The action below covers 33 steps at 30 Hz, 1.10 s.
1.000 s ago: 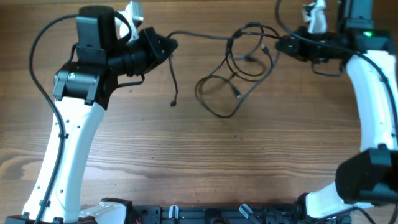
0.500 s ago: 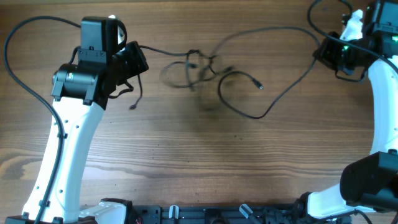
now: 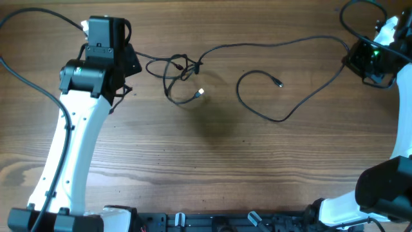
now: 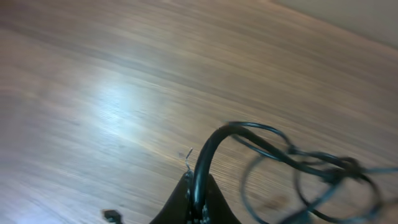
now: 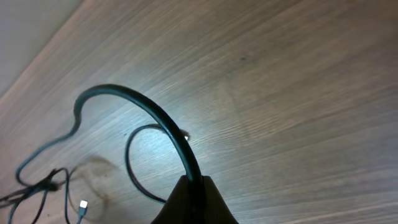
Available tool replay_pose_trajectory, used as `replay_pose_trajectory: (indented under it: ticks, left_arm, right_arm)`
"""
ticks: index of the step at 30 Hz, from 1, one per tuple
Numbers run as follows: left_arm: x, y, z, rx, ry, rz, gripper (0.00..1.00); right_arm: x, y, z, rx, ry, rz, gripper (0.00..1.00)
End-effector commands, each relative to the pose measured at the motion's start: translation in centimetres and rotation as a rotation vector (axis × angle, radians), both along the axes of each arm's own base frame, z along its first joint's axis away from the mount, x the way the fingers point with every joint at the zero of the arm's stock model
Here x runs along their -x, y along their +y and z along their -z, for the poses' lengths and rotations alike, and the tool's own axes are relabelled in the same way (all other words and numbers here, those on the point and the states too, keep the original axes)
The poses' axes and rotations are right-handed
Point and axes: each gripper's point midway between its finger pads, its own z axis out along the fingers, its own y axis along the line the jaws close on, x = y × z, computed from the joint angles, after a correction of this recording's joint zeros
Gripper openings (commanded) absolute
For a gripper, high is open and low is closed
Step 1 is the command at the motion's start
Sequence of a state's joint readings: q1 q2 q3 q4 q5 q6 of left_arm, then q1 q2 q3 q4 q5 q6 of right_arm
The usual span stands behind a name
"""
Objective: Untangle cables
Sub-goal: 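Pull a black cable away to the right with the right gripper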
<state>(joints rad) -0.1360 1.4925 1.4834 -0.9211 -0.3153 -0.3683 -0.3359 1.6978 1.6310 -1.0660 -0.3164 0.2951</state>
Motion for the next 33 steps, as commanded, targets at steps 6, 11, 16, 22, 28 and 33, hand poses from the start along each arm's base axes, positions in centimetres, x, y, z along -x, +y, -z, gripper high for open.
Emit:
replay_pose_trajectory:
  ticks: [6,11,16,22,28,33]
  left_arm:
    - [1.0,7.5,0.5,-0.043,0.021,-0.261,0.04]
    - [0.2,5.4,1.4,0.086,0.03,-0.177,0.04]
    - [-0.6,1.1,1.6,0.283,0.033,-0.023,0.04]
    - [-0.9,-4.1,0.5,0.527,0.021,0.167,0.04]
    - [-0.6,-7.1,0.1,0.58,0.033,0.255,0.04]
    - [-0.7,-10.6,-0.6,0.575,0.011,0.354,0.04]
  right_arm:
    - [2.7,-6.0,0.2,-0.021,0.026,0.163,0.04]
    - [2.8,-5.4,0.2,-0.037,0.024,0.121,0.04]
    - [1.1,-0.4,-1.3,-0.096,-0.097,-0.165,0.04]
    - [-0.7,3.4,-3.5,-0.047,-0.138,-0.257,0.04]
    - [-3.4,4.6,-14.8,0.009,-0.39,-0.213,0.04]
    - [-3.4,2.8,-22.6,0.145,-0.555,-0.124,0.04]
